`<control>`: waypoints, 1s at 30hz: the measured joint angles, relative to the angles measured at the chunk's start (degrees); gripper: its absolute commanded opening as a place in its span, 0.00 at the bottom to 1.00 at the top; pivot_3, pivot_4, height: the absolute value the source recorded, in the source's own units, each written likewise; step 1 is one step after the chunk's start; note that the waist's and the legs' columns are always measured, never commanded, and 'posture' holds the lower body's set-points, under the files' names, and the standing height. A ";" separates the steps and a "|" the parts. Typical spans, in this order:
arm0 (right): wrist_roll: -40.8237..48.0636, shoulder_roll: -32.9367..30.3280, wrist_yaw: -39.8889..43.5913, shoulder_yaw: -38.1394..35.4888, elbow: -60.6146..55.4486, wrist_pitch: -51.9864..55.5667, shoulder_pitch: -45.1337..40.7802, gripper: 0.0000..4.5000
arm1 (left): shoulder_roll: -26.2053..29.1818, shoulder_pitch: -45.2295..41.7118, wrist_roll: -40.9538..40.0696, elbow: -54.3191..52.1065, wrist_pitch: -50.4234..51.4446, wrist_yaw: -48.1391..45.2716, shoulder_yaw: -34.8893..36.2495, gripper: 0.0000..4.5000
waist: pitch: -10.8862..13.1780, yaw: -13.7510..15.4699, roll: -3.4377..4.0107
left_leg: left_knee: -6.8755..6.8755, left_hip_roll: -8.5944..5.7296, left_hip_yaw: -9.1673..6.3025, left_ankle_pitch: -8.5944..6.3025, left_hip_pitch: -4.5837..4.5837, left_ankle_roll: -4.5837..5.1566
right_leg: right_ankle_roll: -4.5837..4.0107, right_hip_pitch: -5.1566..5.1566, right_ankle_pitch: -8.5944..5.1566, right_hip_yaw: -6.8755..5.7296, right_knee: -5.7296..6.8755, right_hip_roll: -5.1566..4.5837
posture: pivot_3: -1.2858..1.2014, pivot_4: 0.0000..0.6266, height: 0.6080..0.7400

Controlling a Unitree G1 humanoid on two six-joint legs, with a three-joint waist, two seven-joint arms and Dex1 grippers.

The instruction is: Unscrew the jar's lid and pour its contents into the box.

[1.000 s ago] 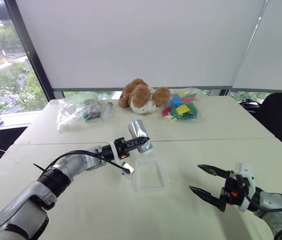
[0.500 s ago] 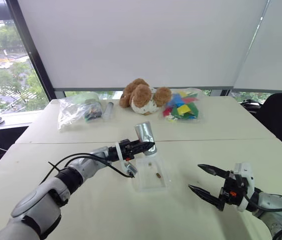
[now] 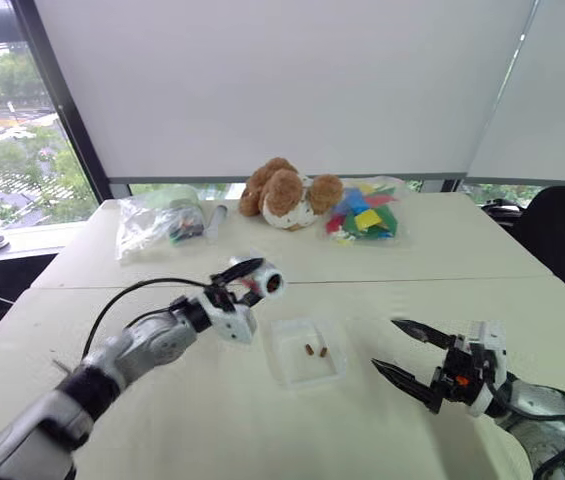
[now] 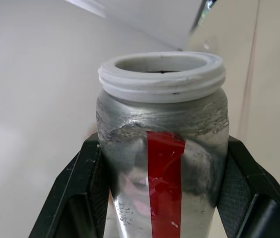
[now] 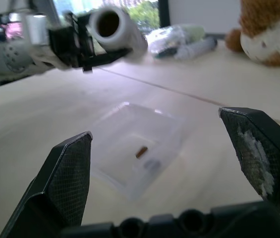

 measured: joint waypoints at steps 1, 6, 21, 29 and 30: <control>0.32 0.37 0.81 0.12 0.02 -0.99 -0.09 0.99 | 0.01 2.09 -5.23 -2.11 4.44 -3.05 1.81 0.48 | 0.00 -0.06 0.00 | 0.02 0.00 -0.01 0.00 0.01 0.00 | 0.00 0.00 0.00 0.00 0.07 0.00 | 0.52 0.24 1.00; -0.07 1.69 3.63 2.17 0.22 -4.76 -2.46 0.99 | -1.54 13.40 -31.02 -9.74 25.95 -9.08 20.58 0.48 | 0.00 -0.85 0.02 | 0.12 0.04 -0.09 0.00 0.07 0.01 | -0.01 0.05 -0.01 -0.02 0.16 0.12 | 0.52 0.24 1.00; 2.96 1.42 7.27 3.85 0.20 -2.02 -6.09 0.99 | -8.78 24.20 -28.79 2.26 22.56 -6.54 48.29 0.48 | -0.07 0.66 -0.05 | 0.34 0.02 -0.10 -0.01 0.08 -0.01 | -0.08 0.27 0.02 -0.04 0.02 0.15 | 0.52 0.24 1.00; 2.11 1.06 6.70 3.81 0.18 -1.33 -5.54 0.99 | -10.16 22.83 -24.81 5.24 19.89 -8.85 49.28 0.48 | -0.30 0.53 0.15 | 0.33 0.03 -0.09 -0.02 0.09 -0.01 | -0.09 0.25 0.03 -0.03 0.04 0.15 | 0.52 0.24 1.00; 2.11 0.77 6.71 3.79 0.15 -1.14 -5.38 1.00 | -10.27 22.82 -24.69 5.25 19.96 -9.10 49.50 0.59 | -0.31 0.52 0.15 | 0.33 0.03 -0.09 -0.02 0.09 -0.02 | -0.09 0.25 0.03 -0.03 0.04 0.15 | 0.52 0.24 1.00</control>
